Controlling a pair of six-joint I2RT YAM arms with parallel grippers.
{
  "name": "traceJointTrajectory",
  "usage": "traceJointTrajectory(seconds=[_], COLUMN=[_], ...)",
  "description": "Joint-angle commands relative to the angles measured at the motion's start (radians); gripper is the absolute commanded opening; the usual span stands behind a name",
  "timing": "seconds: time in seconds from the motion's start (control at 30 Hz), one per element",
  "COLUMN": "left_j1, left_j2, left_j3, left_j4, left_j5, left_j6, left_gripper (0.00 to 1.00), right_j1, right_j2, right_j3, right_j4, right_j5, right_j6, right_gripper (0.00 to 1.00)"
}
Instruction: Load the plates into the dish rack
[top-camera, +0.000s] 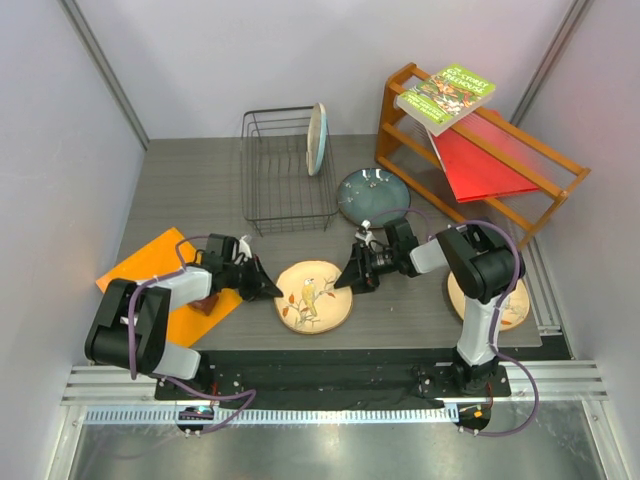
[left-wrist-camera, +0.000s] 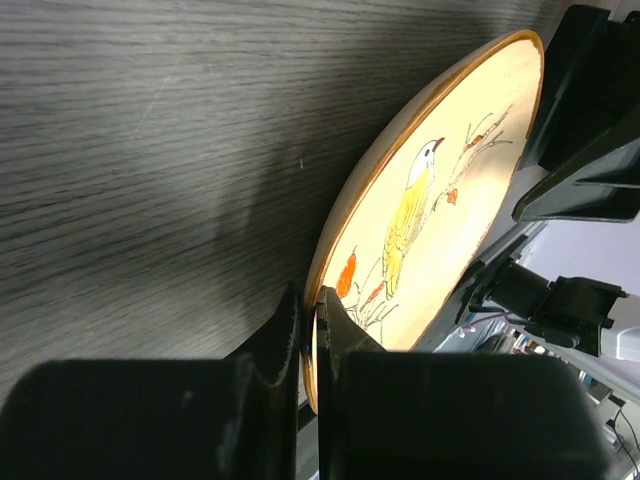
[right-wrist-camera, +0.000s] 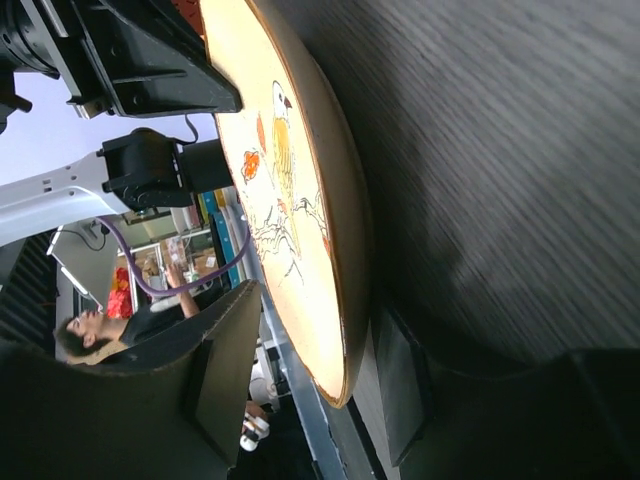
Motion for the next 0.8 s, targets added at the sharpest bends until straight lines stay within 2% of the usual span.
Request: traceJointTrajectory(seconds=[0.0,0.2,0.4,0.47,0.57,0.63,0.67,0.7,0.77], left_j1=[-0.014,-0.024,-0.024,-0.024,-0.032,-0.037,-0.037,-0.038,-0.04], left_j2=[0.009,0.026,0.014,0.011,0.015,0.025,0.026,0.029,0.031], left_j3=[0.01,0.012,0.007,0.004,0.007,0.01,0.016,0.018,0.021], left_j4=[0.079,0.083,0.082,0.082,0.083,0.082,0.083,0.082,0.082], left_j5=[0.044,0.043,0.03,0.029,0.032,0.035,0.037,0.04,0.037], left_j6=[-0.016,-0.016,-0.014,-0.016,-0.016,-0.016,-0.016,-0.016,-0.014], left_gripper=[0.0,0.0,0.0,0.0,0.0,0.0,0.0,0.0,0.0], right_j1=[0.058,0.097,0.103,0.106,0.118,0.135,0.14,0.143,0.152], right_j2=[0.063,0.132,0.151,0.142,0.151,0.155,0.157,0.161,0.171], right_j3=[0.026,0.078,0.092,0.098,0.106,0.113,0.13,0.141,0.174], right_j4=[0.075,0.137,0.116,0.065,0.057,0.057,0.022,-0.002,-0.073], right_j5=[0.083,0.092,0.123,0.152,0.183,0.195,0.233,0.253,0.305], right_j6=[0.027,0.096,0.085,0.039,0.041,0.044,0.025,0.018,0.001], right_gripper=[0.56,0.58,0.48,0.48,0.54,0.54,0.52,0.45,0.39])
